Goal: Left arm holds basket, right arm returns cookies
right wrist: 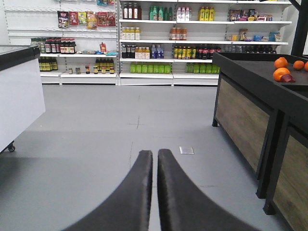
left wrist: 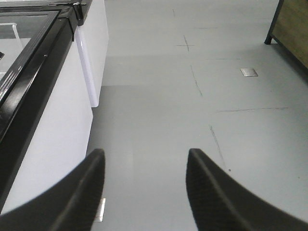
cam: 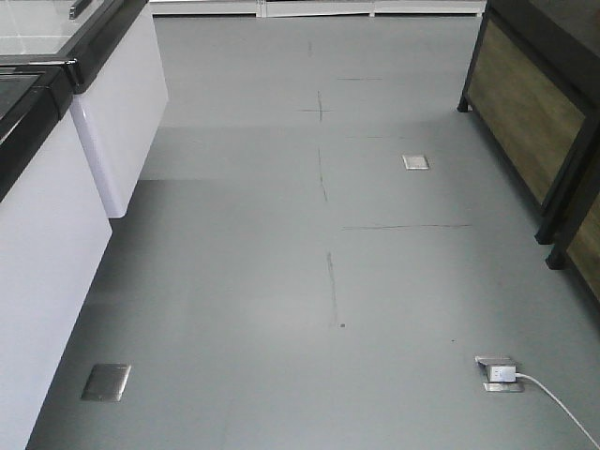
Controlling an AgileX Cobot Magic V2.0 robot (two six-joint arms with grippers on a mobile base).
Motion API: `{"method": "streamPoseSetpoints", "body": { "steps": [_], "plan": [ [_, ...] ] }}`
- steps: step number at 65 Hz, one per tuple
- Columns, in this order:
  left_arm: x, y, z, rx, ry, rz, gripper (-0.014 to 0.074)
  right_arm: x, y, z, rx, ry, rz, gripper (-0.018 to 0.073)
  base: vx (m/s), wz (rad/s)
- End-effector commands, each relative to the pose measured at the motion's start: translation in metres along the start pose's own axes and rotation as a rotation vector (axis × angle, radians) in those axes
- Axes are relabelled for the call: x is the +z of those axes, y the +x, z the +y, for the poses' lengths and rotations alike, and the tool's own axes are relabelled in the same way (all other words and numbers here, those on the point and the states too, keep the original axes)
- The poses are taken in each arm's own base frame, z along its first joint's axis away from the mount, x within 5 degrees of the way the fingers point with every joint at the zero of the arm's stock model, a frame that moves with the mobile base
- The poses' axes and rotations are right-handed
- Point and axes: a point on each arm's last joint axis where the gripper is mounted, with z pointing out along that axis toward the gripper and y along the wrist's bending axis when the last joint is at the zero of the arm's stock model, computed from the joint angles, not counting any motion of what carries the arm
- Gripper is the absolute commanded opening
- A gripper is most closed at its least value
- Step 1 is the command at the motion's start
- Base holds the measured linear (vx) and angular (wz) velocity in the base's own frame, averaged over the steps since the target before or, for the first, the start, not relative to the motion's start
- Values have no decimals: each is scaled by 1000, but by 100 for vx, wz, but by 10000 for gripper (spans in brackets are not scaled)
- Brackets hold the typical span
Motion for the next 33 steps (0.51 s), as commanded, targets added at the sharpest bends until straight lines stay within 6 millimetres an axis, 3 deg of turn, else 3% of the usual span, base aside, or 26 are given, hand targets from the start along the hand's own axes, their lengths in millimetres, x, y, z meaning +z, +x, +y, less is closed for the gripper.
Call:
{"method": "streamPoseSetpoints", "body": {
  "steps": [1,21,33],
  "plan": [
    [-3,-18,-2,0,15,-108,464,0,-2,1,-17,-5,-70,-6,0,0],
    [-3,-20,-2,-6,18,-134,494,0,-2,1,-17,-5,-70,-6,0,0],
    [0,-19,-2,-183,12,-28,479,0,-2,1,-17,-5,-70,-6,0,0]
  ]
}}
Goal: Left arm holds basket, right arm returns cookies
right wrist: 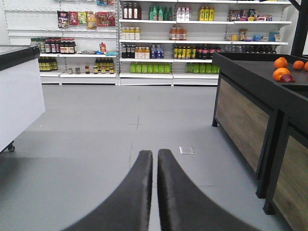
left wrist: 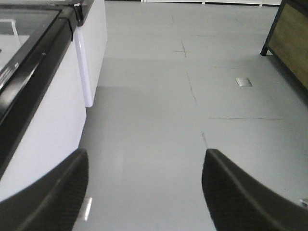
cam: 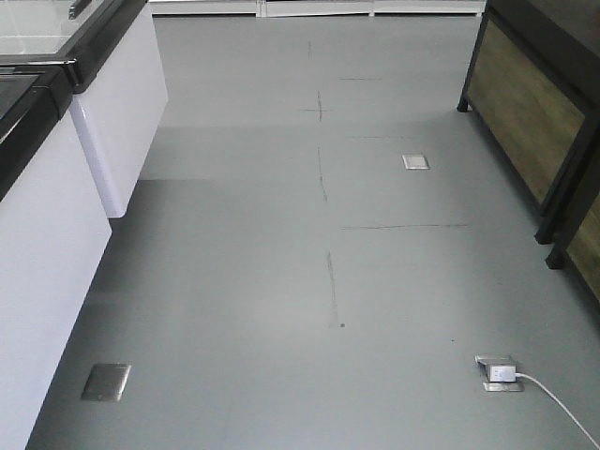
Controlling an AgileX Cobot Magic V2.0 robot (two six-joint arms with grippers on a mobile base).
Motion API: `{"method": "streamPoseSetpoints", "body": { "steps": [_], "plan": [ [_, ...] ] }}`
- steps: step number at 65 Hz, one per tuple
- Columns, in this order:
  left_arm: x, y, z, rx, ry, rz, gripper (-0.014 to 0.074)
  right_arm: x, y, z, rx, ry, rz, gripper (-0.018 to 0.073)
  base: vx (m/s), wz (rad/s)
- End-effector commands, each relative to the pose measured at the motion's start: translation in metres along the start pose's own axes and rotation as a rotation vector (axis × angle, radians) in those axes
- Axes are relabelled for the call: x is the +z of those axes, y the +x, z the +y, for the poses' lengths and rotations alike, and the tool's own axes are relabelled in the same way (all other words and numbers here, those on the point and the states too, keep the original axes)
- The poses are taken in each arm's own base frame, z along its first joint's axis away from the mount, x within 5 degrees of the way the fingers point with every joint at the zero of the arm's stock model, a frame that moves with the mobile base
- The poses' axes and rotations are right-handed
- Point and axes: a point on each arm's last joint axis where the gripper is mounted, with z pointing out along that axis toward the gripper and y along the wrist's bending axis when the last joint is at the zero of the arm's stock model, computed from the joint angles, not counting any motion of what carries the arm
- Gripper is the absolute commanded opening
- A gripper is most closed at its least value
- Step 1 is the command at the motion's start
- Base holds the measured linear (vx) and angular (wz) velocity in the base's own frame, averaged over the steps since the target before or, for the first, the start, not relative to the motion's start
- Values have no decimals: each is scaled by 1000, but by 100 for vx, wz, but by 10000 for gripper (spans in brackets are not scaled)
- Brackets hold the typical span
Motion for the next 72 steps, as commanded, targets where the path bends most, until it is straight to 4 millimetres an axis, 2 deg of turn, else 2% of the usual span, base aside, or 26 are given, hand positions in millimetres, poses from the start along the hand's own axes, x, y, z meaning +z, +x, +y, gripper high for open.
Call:
{"method": "streamPoseSetpoints", "body": {
  "steps": [1,12,24,34,41,48,59,72],
  "plan": [
    [1,-17,-3,-103,10,-14,478,0,-2,1,-17,-5,-70,-6,0,0],
    [18,-38,-6,-118,-27,126,470,0,-2,1,-17,-5,-70,-6,0,0],
    [46,-75,-12,-215,-61,220,470,0,-2,1,-17,-5,-70,-6,0,0],
    [74,-87,-17,-291,-62,328,470,0,-2,1,-17,-5,-71,-6,0,0],
    [83,-98,-7,-397,-74,364,470,0,-2,1,-17,-5,-71,-6,0,0],
    [81,-114,13,-531,-73,346,470,0,-2,1,-17,-5,-72,-6,0,0],
    [62,-141,54,-720,-29,215,470,0,-2,1,-17,-5,-72,-6,0,0],
    [30,-165,101,-986,88,-59,470,0,-2,1,-17,-5,-72,-6,0,0]
  ]
}}
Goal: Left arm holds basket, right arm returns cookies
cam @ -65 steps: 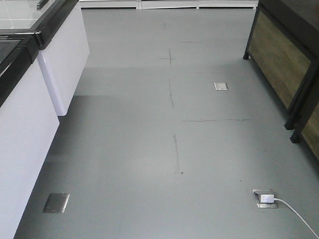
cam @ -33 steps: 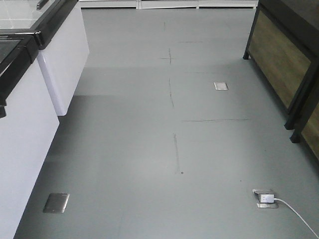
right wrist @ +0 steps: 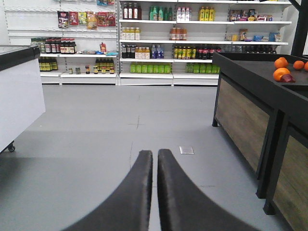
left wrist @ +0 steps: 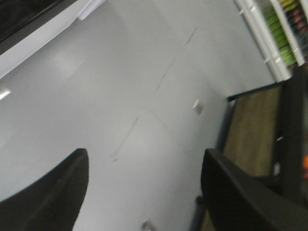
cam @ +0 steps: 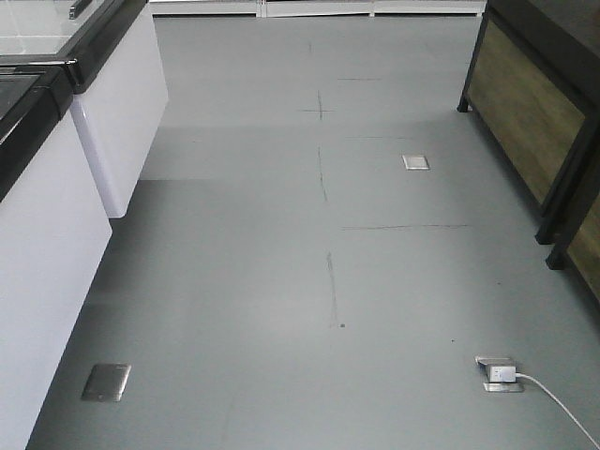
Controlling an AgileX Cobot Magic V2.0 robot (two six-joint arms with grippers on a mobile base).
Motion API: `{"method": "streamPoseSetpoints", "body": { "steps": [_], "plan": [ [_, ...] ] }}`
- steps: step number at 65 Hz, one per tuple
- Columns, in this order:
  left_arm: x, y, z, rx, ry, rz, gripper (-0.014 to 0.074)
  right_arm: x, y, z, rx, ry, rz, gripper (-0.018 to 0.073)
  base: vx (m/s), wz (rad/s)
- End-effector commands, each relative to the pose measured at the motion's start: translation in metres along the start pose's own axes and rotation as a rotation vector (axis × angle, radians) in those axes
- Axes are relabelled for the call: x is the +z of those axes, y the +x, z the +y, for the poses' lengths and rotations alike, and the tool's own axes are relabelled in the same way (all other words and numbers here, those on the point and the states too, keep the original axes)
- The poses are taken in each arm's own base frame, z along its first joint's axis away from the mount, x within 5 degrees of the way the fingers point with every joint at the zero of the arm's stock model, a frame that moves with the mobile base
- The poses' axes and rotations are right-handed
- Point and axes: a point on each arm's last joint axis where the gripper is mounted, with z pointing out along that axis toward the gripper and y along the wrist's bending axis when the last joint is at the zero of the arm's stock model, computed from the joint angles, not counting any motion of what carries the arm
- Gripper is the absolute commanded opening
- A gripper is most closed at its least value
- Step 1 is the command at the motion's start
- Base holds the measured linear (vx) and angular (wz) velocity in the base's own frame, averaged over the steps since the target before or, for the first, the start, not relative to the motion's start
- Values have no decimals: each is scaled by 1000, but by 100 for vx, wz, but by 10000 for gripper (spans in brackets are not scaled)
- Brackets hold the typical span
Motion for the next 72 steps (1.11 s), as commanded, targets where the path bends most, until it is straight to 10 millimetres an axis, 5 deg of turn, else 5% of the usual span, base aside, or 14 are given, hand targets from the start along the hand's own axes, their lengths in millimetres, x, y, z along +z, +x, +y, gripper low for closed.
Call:
{"method": "streamPoseSetpoints", "body": {
  "steps": [1,25,58,72],
  "plan": [
    [-28,-22,-12,-94,200,-148,470,0,-2,1,-17,-5,-72,-6,0,0],
    [-80,-77,48,-318,217,-478,470,0,-2,1,-17,-5,-72,-6,0,0],
    [-38,-130,119,-465,425,-501,470,0,-2,1,-17,-5,-71,-6,0,0],
    [-26,-148,132,-455,468,-469,470,0,-2,1,-17,-5,-71,-6,0,0]
  ]
}}
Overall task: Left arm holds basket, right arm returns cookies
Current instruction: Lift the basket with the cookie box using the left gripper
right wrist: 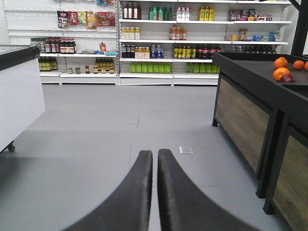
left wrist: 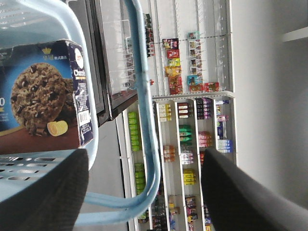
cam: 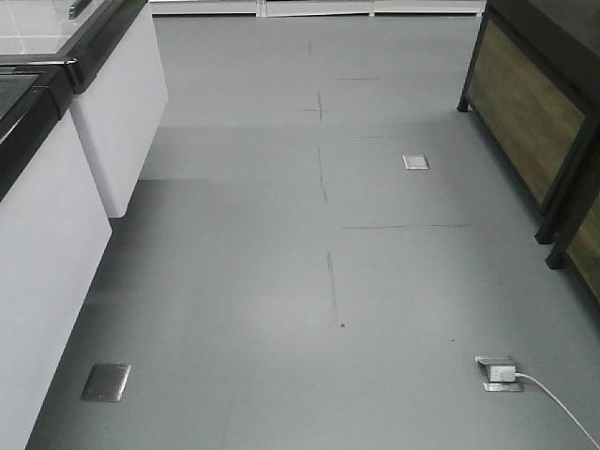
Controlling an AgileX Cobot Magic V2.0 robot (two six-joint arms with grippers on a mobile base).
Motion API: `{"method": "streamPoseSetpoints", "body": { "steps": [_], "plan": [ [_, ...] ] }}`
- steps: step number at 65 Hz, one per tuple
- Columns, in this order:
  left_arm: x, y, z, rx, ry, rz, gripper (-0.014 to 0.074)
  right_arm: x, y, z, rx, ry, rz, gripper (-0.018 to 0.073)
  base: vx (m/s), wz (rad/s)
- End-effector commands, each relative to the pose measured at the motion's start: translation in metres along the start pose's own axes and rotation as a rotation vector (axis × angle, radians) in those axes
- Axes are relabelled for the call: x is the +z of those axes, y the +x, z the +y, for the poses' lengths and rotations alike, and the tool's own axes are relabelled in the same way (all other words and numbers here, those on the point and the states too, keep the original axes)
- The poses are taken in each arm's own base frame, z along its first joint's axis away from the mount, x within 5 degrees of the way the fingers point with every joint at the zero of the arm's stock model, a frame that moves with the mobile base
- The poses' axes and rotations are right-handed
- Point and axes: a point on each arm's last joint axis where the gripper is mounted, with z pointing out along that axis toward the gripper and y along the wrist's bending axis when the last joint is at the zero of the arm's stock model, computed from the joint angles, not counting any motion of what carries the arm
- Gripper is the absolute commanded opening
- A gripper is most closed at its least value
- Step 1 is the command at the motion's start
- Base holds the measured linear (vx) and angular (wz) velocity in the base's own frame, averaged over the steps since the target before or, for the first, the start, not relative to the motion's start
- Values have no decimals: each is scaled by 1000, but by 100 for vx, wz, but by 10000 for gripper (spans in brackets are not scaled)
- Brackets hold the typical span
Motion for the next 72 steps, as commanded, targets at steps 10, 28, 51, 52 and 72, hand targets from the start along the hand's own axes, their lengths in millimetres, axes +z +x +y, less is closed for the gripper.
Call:
{"method": "streamPoseSetpoints", "body": {
  "steps": [10,28,51,52,72],
  "plan": [
    [4,-14,-44,56,182,16,470,0,-2,1,-17,-5,-71,-6,0,0],
    [17,-28,-47,55,142,57,470,0,-2,1,-17,-4,-71,-6,0,0],
    [39,-30,-50,64,91,128,470,0,-2,0,-17,-3,-71,-6,0,0],
    [41,-29,-51,65,94,131,470,0,-2,0,-17,-3,-71,-6,0,0],
    [55,-26,-52,50,46,154,470,-1,-1,-4,-18,76,-69,-6,0,0]
  ]
}}
